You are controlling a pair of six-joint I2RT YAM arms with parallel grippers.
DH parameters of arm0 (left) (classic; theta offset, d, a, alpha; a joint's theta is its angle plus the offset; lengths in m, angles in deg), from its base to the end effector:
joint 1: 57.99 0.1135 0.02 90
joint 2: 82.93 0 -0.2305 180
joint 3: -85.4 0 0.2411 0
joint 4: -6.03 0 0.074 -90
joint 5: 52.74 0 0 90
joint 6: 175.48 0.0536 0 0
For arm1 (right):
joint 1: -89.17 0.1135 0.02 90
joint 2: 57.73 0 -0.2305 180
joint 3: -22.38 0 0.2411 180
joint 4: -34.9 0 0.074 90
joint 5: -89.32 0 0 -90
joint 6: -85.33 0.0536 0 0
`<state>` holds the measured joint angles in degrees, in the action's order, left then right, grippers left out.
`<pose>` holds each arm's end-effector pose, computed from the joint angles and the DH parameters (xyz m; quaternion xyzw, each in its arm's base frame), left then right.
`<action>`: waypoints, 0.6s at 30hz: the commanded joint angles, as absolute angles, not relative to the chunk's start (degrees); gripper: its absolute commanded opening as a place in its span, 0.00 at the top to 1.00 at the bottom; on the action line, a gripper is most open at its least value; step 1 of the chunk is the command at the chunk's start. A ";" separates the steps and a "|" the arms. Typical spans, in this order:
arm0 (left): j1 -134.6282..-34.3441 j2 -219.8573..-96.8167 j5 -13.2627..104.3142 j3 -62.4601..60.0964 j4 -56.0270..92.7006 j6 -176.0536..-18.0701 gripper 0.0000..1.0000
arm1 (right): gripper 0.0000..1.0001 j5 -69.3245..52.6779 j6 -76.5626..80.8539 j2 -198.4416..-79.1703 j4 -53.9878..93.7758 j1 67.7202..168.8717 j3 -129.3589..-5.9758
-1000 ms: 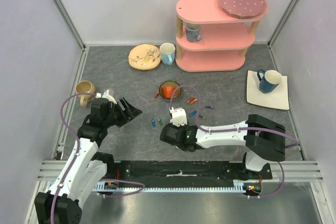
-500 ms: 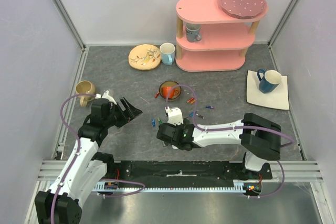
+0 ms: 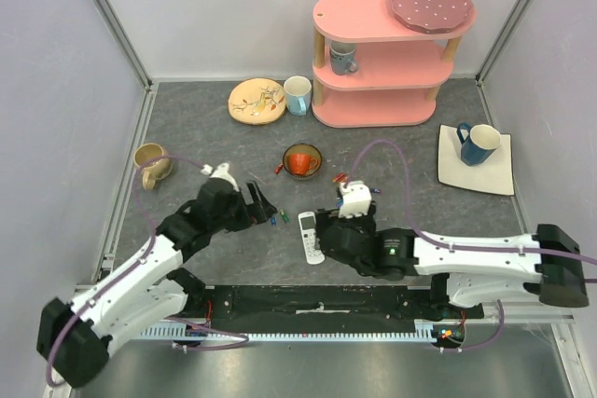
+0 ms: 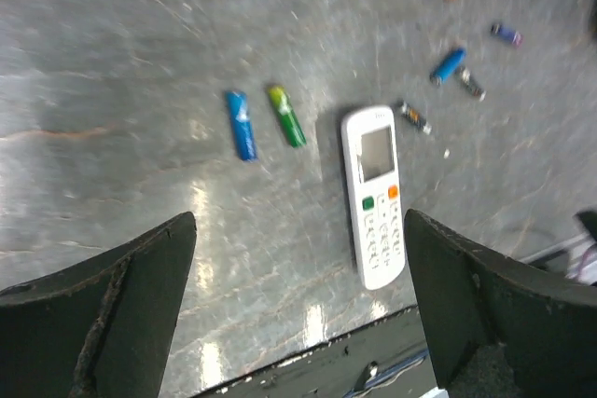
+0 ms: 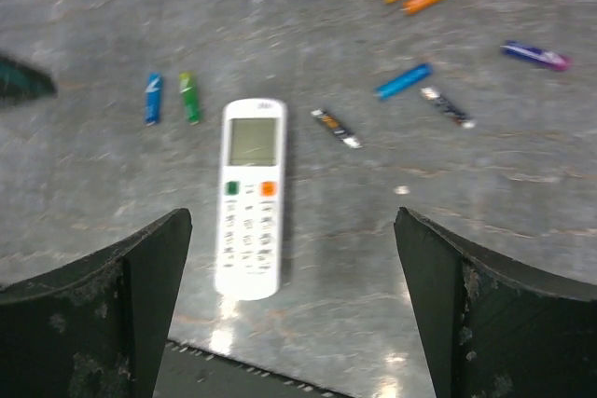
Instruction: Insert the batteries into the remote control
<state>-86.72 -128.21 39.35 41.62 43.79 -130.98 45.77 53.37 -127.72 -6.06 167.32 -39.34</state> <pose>0.1723 -0.0967 0.1902 -0.1240 0.8949 -0.2716 0.3317 0.0898 0.2388 0.2114 -0.0151 0.8722 0.1591 0.4624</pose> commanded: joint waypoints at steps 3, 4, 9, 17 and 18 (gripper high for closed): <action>-109.11 -138.55 16.66 33.56 44.08 -142.15 0.01 | 0.02 57.86 55.03 -112.76 -3.97 167.22 -27.99; -111.92 -141.87 14.26 32.85 44.87 -144.00 0.01 | 0.02 57.77 52.83 -110.92 -3.16 167.13 -26.24; -117.40 -152.96 14.14 24.44 50.84 -150.52 0.03 | 0.02 58.03 48.86 -103.17 -3.76 167.13 -24.12; -118.80 -170.72 14.86 7.82 62.70 -154.91 0.11 | 0.02 58.73 50.00 -102.89 -5.00 167.22 -23.59; -118.89 -173.26 14.59 6.75 63.67 -155.18 0.11 | 0.02 58.47 50.09 -103.16 -4.91 167.13 -23.76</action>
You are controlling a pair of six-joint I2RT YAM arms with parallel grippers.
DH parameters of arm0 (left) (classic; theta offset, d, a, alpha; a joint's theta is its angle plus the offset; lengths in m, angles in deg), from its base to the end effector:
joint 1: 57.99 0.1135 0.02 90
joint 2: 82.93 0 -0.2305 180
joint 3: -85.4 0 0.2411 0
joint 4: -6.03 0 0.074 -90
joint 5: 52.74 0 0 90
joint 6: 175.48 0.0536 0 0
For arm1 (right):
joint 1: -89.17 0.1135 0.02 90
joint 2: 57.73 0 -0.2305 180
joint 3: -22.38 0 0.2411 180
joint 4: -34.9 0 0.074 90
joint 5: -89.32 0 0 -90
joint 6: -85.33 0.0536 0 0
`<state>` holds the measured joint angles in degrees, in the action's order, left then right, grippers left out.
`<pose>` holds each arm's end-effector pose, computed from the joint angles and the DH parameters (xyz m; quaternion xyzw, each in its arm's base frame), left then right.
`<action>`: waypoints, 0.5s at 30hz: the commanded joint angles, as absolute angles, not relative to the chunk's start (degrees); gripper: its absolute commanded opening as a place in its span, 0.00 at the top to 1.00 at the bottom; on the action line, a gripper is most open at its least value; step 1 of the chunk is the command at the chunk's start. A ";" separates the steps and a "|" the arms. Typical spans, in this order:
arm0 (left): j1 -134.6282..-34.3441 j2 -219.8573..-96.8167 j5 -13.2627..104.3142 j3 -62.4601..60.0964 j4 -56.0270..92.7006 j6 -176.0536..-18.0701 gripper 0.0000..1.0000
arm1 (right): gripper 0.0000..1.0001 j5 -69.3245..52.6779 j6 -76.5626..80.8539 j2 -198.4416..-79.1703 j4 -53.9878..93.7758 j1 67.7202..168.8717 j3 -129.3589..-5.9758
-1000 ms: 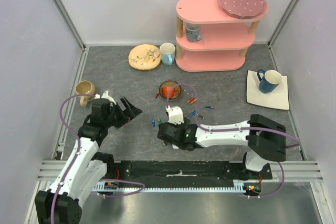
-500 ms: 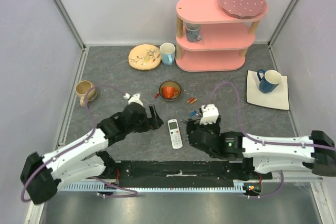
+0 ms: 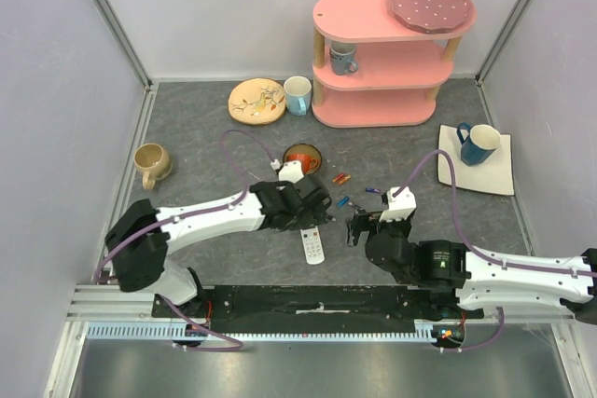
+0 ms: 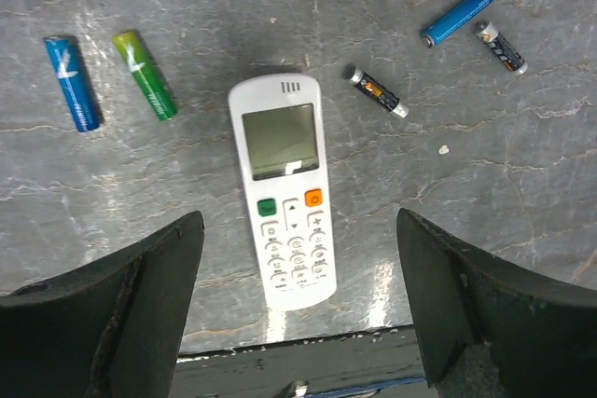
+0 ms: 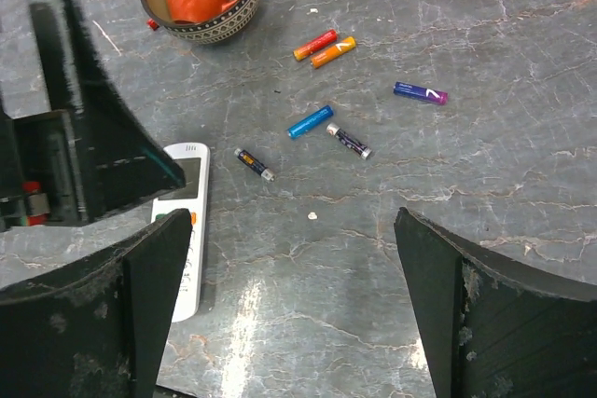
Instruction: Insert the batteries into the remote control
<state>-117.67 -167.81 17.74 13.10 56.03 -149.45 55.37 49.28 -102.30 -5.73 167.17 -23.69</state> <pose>0.1629 -0.2431 0.1800 -0.0760 0.9553 -0.1281 0.2555 0.0804 0.1643 0.2160 0.0313 0.8217 0.1735 0.5419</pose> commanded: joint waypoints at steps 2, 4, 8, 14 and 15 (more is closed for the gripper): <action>-119.07 -175.03 14.50 4.64 65.35 -155.96 0.11 | 0.02 58.03 50.09 -104.48 -5.00 167.22 -23.85; -119.07 -176.53 14.76 4.19 65.53 -156.49 0.11 | 0.02 57.59 50.44 -105.10 -5.09 167.22 -23.85; -119.07 -177.67 14.85 4.45 65.62 -158.43 0.12 | 0.02 56.97 50.44 -105.36 -5.17 167.13 -23.94; -118.98 -181.01 17.92 4.71 62.11 -156.24 0.16 | 0.02 56.97 50.53 -101.86 -5.88 167.13 -23.50; -118.98 -181.45 18.28 4.89 60.80 -156.06 0.18 | 0.02 56.89 50.61 -101.41 -6.31 167.13 -23.41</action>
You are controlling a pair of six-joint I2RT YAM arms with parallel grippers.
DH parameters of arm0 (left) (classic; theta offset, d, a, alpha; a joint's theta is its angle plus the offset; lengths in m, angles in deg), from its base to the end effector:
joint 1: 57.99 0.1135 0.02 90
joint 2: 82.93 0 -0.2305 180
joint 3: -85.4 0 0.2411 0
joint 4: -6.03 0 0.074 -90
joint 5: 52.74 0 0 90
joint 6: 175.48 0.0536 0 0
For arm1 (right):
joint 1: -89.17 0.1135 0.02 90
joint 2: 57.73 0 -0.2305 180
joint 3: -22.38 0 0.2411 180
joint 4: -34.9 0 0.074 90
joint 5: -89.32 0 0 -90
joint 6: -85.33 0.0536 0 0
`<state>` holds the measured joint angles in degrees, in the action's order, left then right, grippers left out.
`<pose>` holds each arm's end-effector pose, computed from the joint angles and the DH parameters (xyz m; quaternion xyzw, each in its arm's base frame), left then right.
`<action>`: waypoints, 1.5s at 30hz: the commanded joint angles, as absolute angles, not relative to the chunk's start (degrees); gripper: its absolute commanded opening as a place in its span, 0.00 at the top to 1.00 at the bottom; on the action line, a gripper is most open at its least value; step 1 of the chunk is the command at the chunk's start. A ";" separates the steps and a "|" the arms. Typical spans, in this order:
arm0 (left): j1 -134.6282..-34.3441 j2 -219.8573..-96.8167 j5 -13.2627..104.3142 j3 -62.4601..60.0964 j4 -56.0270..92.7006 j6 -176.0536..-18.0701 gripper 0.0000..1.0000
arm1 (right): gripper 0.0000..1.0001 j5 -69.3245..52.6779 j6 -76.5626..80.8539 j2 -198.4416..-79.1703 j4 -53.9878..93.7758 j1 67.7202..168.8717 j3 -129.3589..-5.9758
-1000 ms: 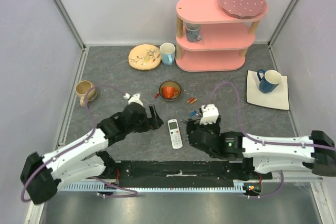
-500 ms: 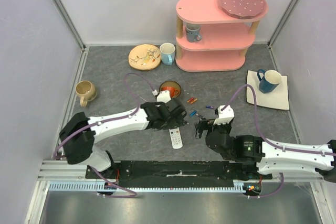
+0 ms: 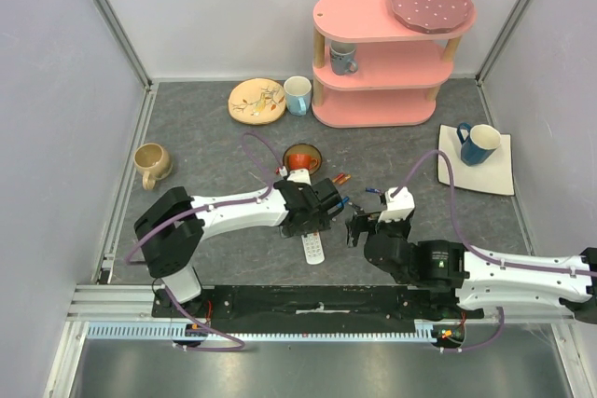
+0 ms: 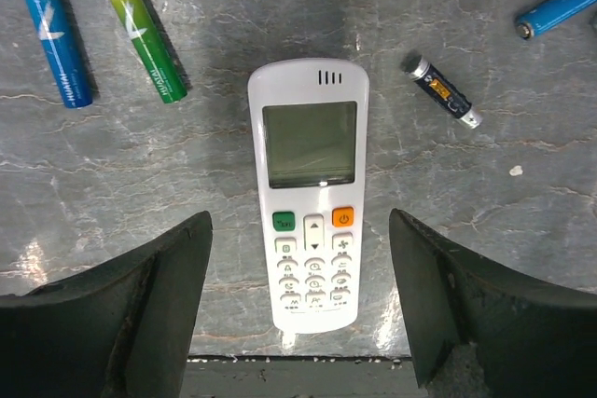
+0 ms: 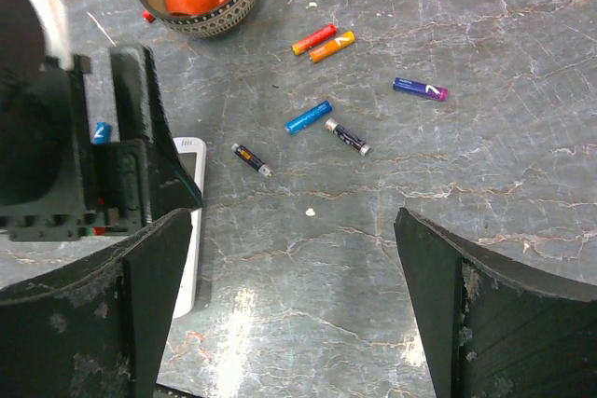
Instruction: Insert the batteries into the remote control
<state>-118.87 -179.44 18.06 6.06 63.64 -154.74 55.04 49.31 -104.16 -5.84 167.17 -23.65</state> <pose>0.1659 -0.2615 0.1511 -0.0934 0.9731 -0.0487 0.2049 0.0809 0.1675 0.2103 0.0215 0.8275 0.1609 0.5374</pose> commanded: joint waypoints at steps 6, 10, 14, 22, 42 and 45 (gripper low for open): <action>-118.46 -184.18 19.16 4.63 59.99 -156.06 0.21 | 0.02 56.36 52.10 -98.51 -8.25 167.13 -22.62; -118.19 -184.62 18.98 4.81 59.38 -155.80 0.25 | 0.02 56.27 52.81 -98.42 -8.69 167.13 -22.35; -118.02 -185.41 19.86 5.42 58.85 -155.71 0.28 | 0.02 56.18 52.90 -99.03 -8.78 167.13 -22.53; -117.93 -185.67 20.48 7.00 57.27 -155.36 0.39 | 0.02 56.18 53.08 -99.74 -8.87 167.13 -22.97; -113.19 -148.17 18.35 20.25 39.28 -137.17 0.98 | 0.03 51.63 42.80 -105.71 -2.03 166.87 -31.06; -108.01 -135.35 28.10 30.27 26.83 -134.53 0.98 | 0.03 43.72 40.51 -105.36 3.69 164.51 -31.67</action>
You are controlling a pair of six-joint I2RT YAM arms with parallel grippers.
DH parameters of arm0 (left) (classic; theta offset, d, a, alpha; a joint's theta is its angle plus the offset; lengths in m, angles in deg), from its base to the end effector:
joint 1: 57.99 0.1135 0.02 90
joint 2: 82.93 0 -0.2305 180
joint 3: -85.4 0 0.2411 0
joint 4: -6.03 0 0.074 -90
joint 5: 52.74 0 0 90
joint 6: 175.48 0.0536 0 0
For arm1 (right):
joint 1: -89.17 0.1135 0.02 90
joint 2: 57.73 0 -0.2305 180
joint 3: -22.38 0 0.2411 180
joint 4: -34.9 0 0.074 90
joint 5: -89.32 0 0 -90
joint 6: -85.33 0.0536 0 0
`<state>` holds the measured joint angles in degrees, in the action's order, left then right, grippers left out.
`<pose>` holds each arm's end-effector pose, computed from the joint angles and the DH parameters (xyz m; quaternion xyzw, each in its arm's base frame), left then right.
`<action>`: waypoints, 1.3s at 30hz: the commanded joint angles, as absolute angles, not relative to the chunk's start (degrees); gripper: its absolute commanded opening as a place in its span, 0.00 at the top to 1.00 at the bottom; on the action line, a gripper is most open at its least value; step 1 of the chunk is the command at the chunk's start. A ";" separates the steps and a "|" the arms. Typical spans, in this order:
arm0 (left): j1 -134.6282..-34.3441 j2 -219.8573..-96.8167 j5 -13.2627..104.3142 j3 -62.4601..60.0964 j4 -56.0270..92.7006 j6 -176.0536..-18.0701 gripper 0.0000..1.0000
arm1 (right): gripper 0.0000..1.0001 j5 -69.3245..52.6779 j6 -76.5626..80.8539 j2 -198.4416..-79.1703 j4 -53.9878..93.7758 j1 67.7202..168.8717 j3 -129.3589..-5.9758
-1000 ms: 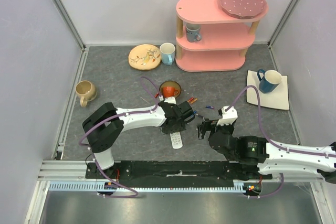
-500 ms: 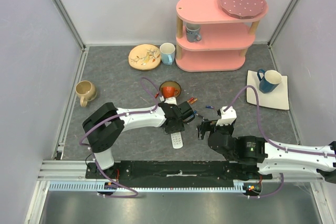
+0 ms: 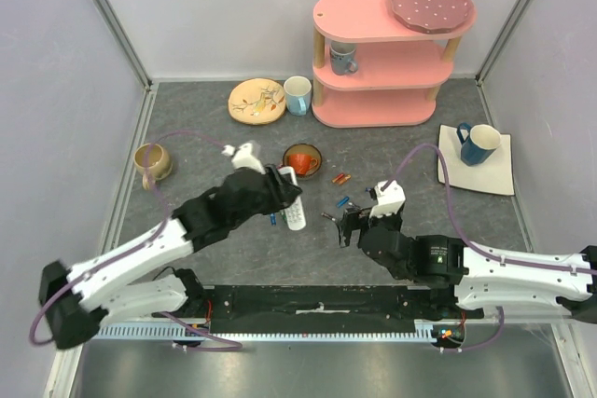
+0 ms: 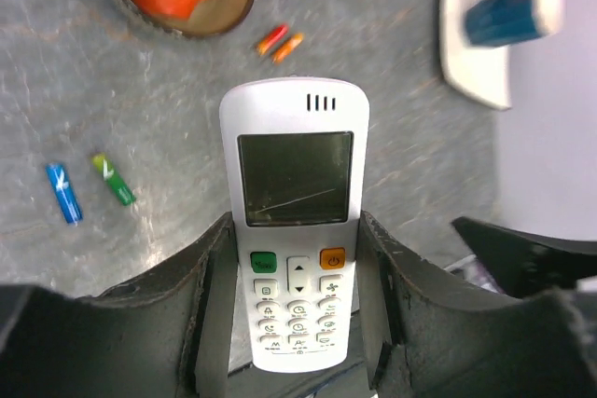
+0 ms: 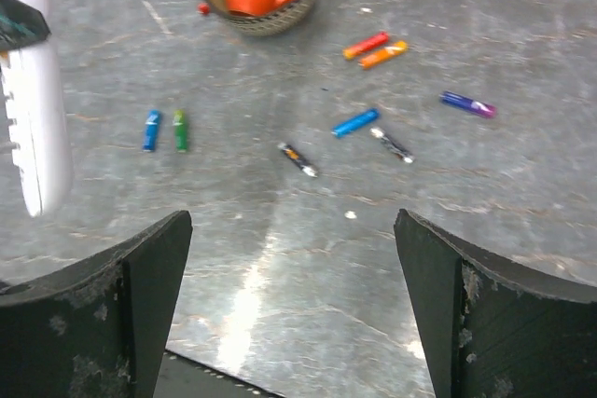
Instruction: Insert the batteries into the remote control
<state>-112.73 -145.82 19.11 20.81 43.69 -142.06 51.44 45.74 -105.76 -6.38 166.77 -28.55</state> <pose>0.1620 -0.2003 0.2525 -0.0858 0.8784 -0.2912 0.3691 0.0822 0.1769 0.2307 -0.0042 0.8310 0.1782 0.5269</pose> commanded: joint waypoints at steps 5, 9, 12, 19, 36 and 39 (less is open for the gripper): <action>-94.57 -118.91 49.94 45.75 8.25 -135.48 0.98 | 0.03 24.34 38.93 -101.50 16.93 159.32 -28.96; -87.26 -115.98 63.61 52.95 -8.43 -141.63 0.98 | 0.03 9.10 41.38 -101.49 27.59 153.00 -26.75; -85.76 -117.55 67.84 57.97 -24.44 -148.57 0.98 | 0.03 1.09 43.58 -104.39 34.62 151.40 -26.14; -85.41 -126.42 74.35 59.12 -45.64 -158.25 0.98 | 0.02 -8.59 45.34 -111.77 44.83 150.69 -26.48; -85.32 -130.92 75.85 58.77 -52.95 -162.21 0.98 | 0.08 -14.30 44.90 -117.92 52.91 150.69 -25.08; -85.32 -130.83 75.24 59.30 -52.95 -162.21 0.98 | 0.10 -15.00 45.43 -119.07 54.59 150.69 -25.25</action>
<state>-85.69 -131.05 75.11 59.46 -49.18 -160.53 -12.36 44.83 -117.69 48.65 150.86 -25.14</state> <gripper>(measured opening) 0.533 0.915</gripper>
